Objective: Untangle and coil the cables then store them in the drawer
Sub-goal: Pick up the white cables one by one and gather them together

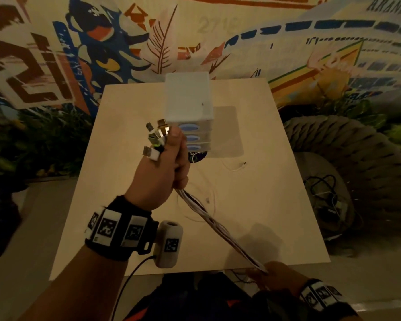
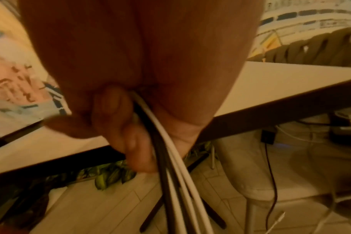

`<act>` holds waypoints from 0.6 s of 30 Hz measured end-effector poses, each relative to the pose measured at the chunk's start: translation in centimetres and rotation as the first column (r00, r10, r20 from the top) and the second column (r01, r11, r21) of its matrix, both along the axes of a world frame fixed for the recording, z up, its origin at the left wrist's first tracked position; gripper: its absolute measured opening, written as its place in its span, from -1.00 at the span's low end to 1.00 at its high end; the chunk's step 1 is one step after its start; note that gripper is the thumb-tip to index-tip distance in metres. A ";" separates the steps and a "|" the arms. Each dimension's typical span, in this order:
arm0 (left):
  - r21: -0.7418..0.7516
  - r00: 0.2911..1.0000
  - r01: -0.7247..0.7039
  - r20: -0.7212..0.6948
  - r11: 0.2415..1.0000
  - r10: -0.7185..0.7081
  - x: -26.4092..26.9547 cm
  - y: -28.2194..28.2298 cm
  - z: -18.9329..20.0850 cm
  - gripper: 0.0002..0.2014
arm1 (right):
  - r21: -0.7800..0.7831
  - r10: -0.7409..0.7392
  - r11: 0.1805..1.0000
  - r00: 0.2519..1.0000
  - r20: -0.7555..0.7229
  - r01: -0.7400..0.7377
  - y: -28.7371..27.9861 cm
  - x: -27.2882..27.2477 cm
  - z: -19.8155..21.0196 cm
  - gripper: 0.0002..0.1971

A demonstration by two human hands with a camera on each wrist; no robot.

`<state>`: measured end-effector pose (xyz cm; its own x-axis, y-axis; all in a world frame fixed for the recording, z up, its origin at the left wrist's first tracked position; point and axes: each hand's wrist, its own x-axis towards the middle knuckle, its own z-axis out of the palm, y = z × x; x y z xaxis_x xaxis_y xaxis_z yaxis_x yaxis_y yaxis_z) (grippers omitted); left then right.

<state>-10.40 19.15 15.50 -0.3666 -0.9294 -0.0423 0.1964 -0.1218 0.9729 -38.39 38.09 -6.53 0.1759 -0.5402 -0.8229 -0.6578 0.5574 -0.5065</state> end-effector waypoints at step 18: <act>0.094 0.998 -0.062 0.039 0.994 0.059 1.5 0.7 -2.2 -0.62 | 0.046 0.484 0.872 0.842 -0.240 -0.488 -4.5 -2.3 5.0 -0.18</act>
